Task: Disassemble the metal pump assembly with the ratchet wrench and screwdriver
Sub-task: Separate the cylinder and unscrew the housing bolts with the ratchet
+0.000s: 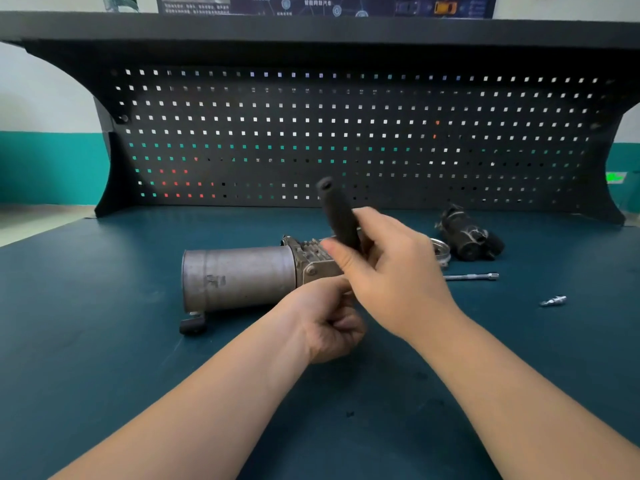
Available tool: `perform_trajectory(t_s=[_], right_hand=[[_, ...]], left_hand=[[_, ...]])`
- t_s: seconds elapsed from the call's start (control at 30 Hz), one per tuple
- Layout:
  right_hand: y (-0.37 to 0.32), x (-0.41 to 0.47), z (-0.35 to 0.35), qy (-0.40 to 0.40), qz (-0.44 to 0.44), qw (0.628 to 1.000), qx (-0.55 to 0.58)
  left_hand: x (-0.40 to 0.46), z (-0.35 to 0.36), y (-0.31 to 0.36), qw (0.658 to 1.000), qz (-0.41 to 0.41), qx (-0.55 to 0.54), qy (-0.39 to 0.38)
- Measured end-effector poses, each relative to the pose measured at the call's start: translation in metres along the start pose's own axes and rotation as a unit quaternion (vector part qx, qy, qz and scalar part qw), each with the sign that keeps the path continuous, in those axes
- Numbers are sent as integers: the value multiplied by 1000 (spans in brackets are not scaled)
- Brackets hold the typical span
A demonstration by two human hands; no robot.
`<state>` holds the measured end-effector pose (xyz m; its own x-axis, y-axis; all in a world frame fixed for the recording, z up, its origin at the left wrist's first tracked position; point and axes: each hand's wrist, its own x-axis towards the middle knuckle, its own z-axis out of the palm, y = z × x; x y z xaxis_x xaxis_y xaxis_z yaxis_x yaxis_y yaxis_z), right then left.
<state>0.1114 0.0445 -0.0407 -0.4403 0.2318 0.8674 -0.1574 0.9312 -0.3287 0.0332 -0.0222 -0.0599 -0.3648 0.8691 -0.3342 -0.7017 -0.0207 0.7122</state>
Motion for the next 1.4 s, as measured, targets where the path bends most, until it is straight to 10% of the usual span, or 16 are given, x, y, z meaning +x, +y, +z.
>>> perform_trajectory(t_s=[0.2, 0.37, 0.47, 0.7, 1.07, 1.27, 1.4], right_hand=[[2, -2, 1, 113, 200, 964, 137], [25, 3, -4, 276, 562, 667, 403], [29, -2, -4, 266, 635, 579, 437], [29, 8, -4, 234, 532, 751, 314], [22, 13, -19, 213, 372, 889, 163], [29, 20, -33, 245, 440, 781, 368], [32, 15, -38, -35, 544, 701, 460]], left_hand=[[-1, 4, 1, 999, 12, -41, 11], [-1, 10, -2, 998, 7, -56, 22], [1, 11, -7, 996, 24, -68, 51], [8, 18, -9, 983, 70, -148, 87], [11, 20, -26, 996, 56, -53, 46], [9, 13, -6, 981, 192, 7, 22], [10, 7, 0, 965, 245, 90, 0]])
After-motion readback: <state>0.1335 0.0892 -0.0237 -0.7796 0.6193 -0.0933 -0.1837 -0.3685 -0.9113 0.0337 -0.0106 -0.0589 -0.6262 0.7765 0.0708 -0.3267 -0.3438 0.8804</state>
